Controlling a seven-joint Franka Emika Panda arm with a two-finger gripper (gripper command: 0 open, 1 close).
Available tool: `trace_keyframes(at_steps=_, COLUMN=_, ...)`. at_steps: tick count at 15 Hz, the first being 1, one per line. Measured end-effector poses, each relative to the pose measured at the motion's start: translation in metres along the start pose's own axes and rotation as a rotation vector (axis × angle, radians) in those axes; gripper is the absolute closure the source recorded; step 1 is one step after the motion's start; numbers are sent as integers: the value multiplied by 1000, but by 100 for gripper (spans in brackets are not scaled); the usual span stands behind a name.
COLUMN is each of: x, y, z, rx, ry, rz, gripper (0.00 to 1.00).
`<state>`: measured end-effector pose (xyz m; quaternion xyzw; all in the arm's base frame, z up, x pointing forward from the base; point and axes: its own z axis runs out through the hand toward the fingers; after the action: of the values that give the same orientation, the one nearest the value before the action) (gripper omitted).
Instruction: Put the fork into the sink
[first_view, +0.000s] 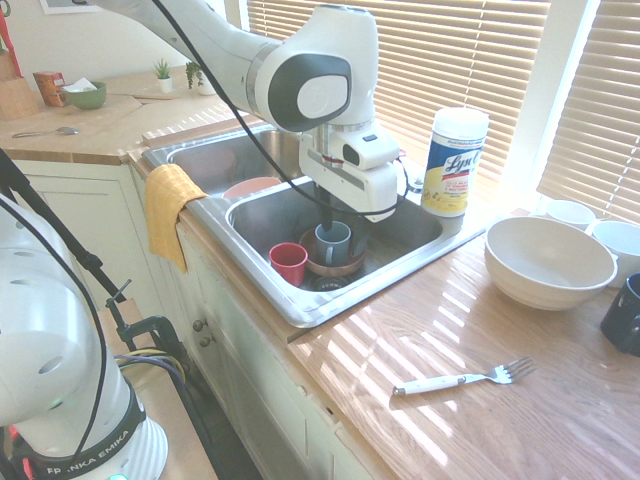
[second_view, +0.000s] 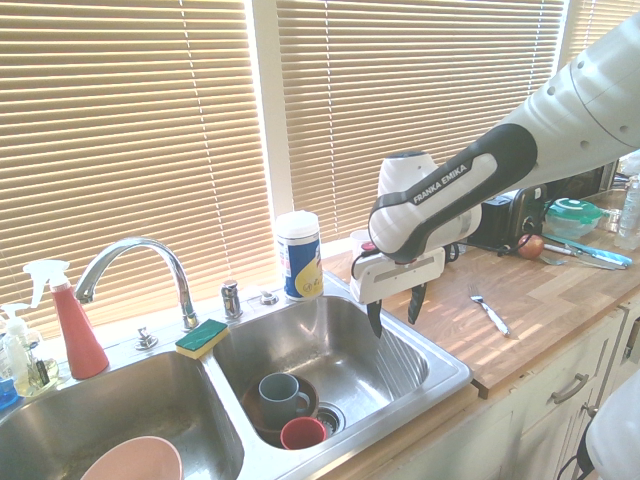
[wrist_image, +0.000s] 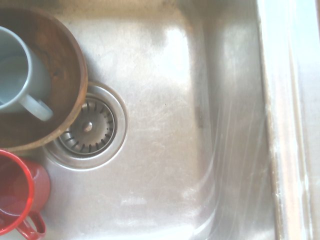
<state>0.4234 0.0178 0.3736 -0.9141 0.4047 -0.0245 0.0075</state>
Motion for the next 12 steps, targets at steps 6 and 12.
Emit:
trace_keyframes(at_steps=6, x=32, y=19, z=-26, rx=10, ry=27, rz=68, gripper=0)
trace_keyframes(at_steps=12, x=120, y=144, z=-46, rx=-7, ry=53, rz=365, gripper=0)
